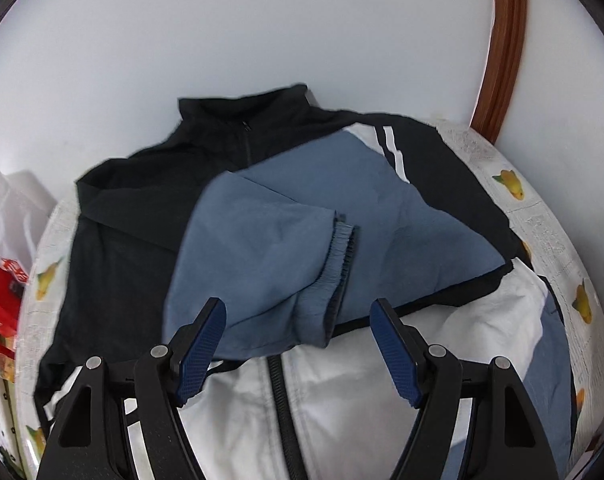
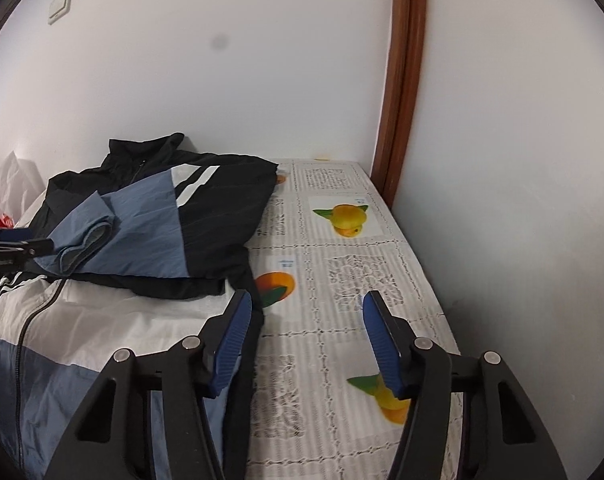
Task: Fold large clothes
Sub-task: 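Grasp the blue sleeve cuff with the left tool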
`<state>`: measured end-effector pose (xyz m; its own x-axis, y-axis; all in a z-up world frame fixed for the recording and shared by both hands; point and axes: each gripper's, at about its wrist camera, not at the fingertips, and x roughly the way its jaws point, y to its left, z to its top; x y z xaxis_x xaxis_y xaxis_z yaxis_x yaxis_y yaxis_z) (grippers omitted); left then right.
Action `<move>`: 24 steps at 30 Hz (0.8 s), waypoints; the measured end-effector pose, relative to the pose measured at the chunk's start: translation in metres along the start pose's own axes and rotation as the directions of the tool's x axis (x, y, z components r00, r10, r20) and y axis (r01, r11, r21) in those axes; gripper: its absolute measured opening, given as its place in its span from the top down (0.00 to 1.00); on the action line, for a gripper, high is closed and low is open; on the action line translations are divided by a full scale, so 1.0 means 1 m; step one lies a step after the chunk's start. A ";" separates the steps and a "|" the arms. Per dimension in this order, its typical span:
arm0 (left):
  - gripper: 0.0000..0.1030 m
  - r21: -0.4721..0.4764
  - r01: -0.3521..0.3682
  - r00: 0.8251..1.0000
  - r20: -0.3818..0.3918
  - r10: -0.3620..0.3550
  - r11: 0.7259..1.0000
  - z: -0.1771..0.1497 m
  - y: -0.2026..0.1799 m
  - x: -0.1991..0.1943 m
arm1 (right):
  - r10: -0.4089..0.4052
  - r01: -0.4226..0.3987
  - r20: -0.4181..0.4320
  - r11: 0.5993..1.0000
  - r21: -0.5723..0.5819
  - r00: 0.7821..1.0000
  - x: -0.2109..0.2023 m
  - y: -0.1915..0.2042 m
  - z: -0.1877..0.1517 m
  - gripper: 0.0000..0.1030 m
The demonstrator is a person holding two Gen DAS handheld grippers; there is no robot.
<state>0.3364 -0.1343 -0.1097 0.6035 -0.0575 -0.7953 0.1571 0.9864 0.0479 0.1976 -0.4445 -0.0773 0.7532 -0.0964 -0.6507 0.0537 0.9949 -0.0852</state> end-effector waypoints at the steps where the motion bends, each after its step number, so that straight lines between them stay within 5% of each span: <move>1: 0.30 -0.001 0.001 1.000 -0.005 -0.001 1.000 0.001 -0.001 0.006 | 0.003 -0.003 0.000 1.000 0.004 1.000 0.002 -0.002 -0.001 0.44; 13: 0.38 0.017 -0.024 0.996 -0.089 0.026 1.000 0.000 -0.009 0.070 | 0.006 -0.005 -0.050 1.000 0.016 0.999 0.033 -0.012 -0.011 0.44; 15: 0.53 0.009 -0.017 0.996 -0.084 0.017 1.000 0.001 -0.007 0.070 | 0.001 0.000 -0.055 1.000 0.016 0.998 0.035 -0.011 -0.011 0.44; 16: 0.70 0.007 -0.010 0.997 -0.076 0.010 1.000 0.002 -0.006 0.067 | -0.001 0.002 -0.060 1.000 0.019 0.998 0.036 -0.010 -0.011 0.44; 19: 0.87 0.019 -0.022 0.998 -0.050 0.023 1.000 0.007 -0.001 0.056 | 0.003 -0.001 -0.067 1.000 0.024 0.998 0.035 -0.007 -0.009 0.44; 24: 0.89 -0.025 -0.018 1.000 0.018 0.018 1.000 0.014 0.032 0.022 | 0.027 -0.027 -0.056 1.000 0.008 0.998 0.022 0.015 0.000 0.44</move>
<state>0.3656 -0.1060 -0.1172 0.6205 -0.0421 -0.7831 0.1269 0.9908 0.0472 0.2146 -0.4321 -0.0927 0.7164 -0.0706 -0.6941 0.0385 0.9973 -0.0618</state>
